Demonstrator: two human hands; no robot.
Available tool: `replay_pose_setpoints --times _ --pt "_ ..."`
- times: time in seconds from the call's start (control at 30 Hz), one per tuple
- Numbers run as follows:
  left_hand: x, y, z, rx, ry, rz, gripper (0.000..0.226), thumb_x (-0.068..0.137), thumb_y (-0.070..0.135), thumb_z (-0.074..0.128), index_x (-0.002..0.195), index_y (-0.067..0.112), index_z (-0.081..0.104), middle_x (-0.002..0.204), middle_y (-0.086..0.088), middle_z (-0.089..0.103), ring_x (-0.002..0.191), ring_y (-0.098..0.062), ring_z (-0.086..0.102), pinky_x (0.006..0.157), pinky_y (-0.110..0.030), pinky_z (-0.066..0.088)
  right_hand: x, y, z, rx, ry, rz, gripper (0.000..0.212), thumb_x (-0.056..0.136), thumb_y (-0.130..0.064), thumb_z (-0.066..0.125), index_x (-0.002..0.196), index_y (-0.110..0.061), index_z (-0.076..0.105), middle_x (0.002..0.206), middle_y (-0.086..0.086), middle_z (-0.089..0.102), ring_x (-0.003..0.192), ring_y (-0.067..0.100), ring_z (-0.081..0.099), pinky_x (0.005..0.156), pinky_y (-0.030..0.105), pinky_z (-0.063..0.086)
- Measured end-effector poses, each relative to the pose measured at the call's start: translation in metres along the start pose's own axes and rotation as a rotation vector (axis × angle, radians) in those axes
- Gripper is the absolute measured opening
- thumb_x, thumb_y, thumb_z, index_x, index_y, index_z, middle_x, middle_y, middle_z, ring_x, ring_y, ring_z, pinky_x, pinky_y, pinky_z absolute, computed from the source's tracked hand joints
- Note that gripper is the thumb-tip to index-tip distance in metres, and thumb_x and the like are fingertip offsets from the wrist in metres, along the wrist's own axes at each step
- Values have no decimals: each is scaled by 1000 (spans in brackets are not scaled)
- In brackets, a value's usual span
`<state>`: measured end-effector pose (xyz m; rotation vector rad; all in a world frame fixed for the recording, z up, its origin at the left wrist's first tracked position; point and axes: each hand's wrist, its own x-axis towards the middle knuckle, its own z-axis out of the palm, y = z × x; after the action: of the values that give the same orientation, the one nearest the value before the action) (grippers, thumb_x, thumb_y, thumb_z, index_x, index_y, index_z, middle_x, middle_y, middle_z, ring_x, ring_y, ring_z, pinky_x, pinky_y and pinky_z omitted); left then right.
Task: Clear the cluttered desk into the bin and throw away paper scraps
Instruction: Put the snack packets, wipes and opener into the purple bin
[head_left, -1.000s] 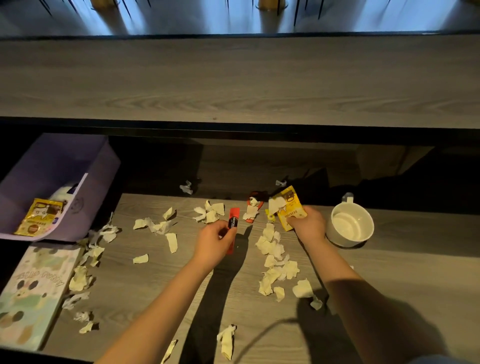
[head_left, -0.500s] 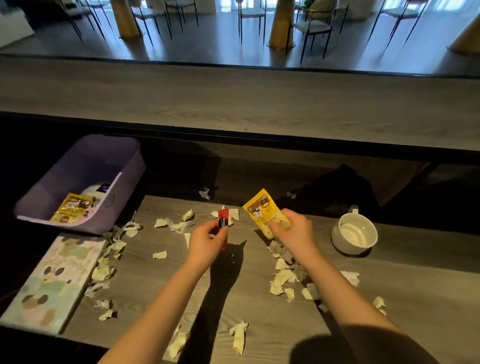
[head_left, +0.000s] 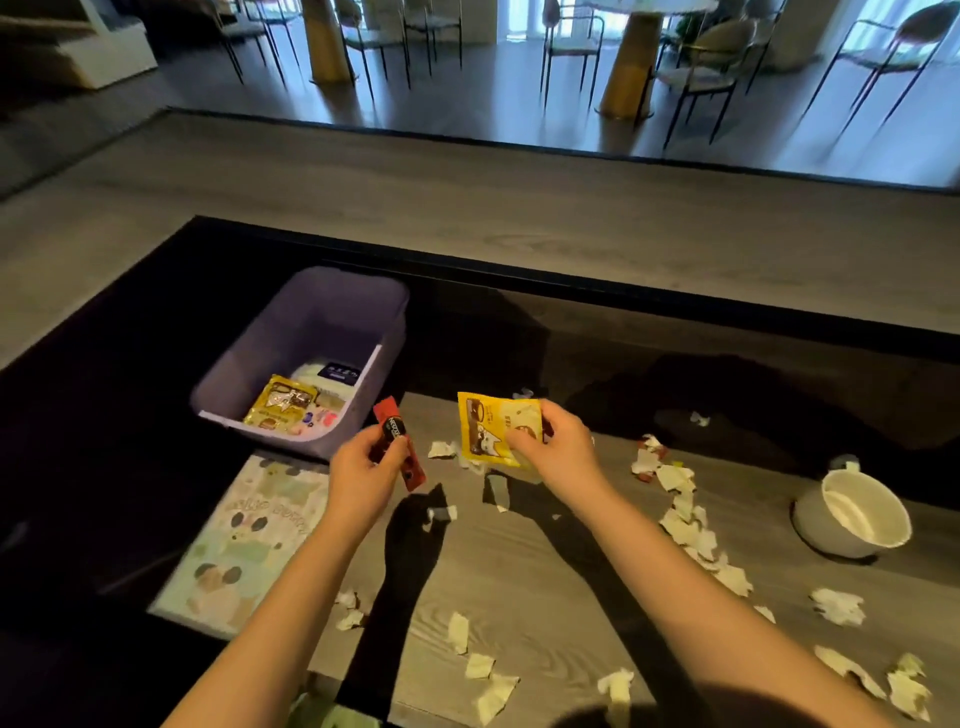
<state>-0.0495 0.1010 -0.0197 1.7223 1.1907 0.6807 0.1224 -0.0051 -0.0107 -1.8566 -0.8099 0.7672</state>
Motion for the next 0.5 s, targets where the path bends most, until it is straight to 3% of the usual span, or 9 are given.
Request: replay_pose_setpoints --times 0.1,0.17,0.27,0.33,0.5 --pt "28 -14 -35 49 39 34 21 90 16 57 69 19 56 62 -1 55 58 -14 51 56 -22 40 18 -24 35 33 -48 -17 10 90 -16 59 100 -19 59 100 1 66 94 18 65 80 36 56" --pt "45 -17 -57 86 69 64 23 89 13 58 67 19 55 59 -1 54 56 -14 49 53 -13 40 30 -38 58 24 -58 -41 9 92 -19 57 101 -17 59 101 3 66 93 19 65 81 39 55" --pt "72 -23 -86 106 92 98 9 87 7 60 78 8 61 69 -4 61 63 -16 54 57 -12 40 50 -58 91 38 -65 -60 16 94 -21 54 106 -10 58 101 8 66 87 22 68 69 38 58" --pt "90 -29 -103 138 116 115 7 87 7 61 89 0 64 77 -10 63 69 -19 56 64 -25 42 64 -70 109 33 -60 -82 17 95 -20 53 106 -8 58 98 11 66 81 27 68 61 37 56" --pt "137 -42 -133 220 112 55 13 89 12 57 96 2 64 82 -11 63 77 -23 57 69 -32 40 108 -92 148 -116 -36 -111 15 93 -13 51 107 -13 56 95 5 64 76 26 65 68 41 53"
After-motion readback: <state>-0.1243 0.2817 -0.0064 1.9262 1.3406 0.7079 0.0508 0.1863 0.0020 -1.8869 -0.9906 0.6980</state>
